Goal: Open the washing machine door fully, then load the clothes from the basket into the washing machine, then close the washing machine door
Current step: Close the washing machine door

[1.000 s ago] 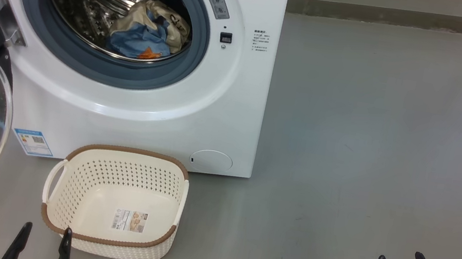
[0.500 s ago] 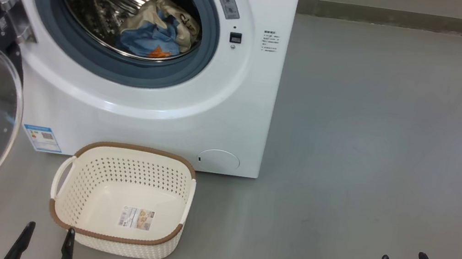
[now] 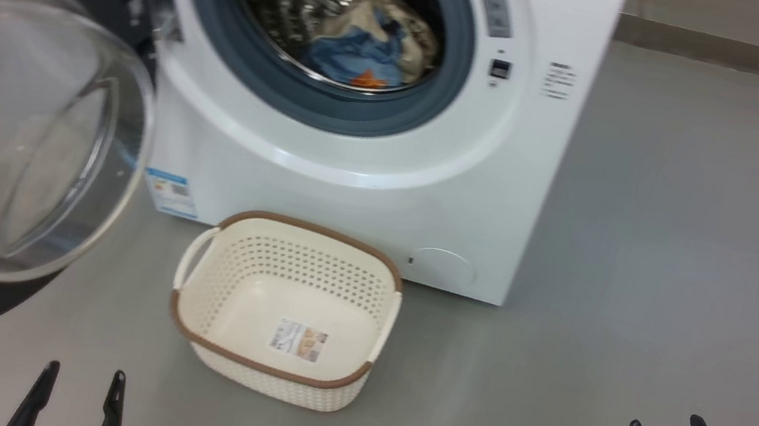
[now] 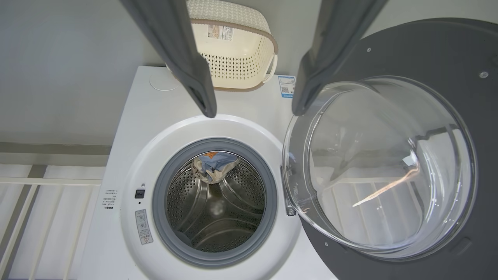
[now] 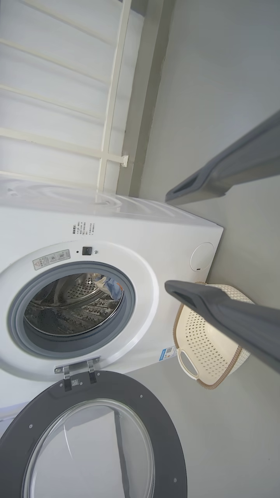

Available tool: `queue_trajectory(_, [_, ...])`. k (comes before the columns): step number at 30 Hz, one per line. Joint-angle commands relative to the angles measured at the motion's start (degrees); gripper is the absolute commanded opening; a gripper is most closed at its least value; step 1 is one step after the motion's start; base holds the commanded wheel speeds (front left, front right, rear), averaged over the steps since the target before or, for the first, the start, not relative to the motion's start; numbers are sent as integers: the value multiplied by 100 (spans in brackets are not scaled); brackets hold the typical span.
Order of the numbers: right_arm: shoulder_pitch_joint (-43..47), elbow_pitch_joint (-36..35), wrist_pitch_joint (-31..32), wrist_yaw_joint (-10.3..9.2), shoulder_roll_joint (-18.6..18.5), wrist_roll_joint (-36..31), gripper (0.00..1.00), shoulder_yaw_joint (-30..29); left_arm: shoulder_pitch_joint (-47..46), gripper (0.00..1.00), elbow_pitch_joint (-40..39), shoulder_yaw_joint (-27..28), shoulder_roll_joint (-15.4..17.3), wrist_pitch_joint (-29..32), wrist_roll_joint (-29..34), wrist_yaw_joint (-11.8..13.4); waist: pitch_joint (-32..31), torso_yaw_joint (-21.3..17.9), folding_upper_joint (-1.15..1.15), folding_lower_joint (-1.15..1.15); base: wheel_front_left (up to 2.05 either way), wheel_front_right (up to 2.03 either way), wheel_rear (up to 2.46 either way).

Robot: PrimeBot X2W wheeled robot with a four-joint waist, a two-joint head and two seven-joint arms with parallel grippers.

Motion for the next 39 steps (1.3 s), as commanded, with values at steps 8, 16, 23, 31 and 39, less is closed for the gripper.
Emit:
queue_trajectory(8, [-109,-132,-27,35,-126,-74,100,218,-255,100,-255,199,-23,-51,24,40,78,1273,0,0,0,0,0])
queue_trajectory(16, [-373,-41,-27,35,-277,-35,100,553,-93,100,-444,376,-137,-51,-10,146,209,1623,0,0,0,0,0])
queue_trajectory(23, [-669,147,-27,35,-392,73,100,821,94,100,-670,552,-241,-51,-12,235,260,1677,0,0,0,0,0])
queue_trajectory(31, [-821,289,-27,35,-419,141,100,961,213,100,-777,661,-306,-51,28,211,200,1675,0,0,0,0,0])
queue_trajectory(39, [-806,291,-27,35,-412,143,100,948,204,0,-778,697,-349,-51,30,106,182,1663,0,0,0,0,0])
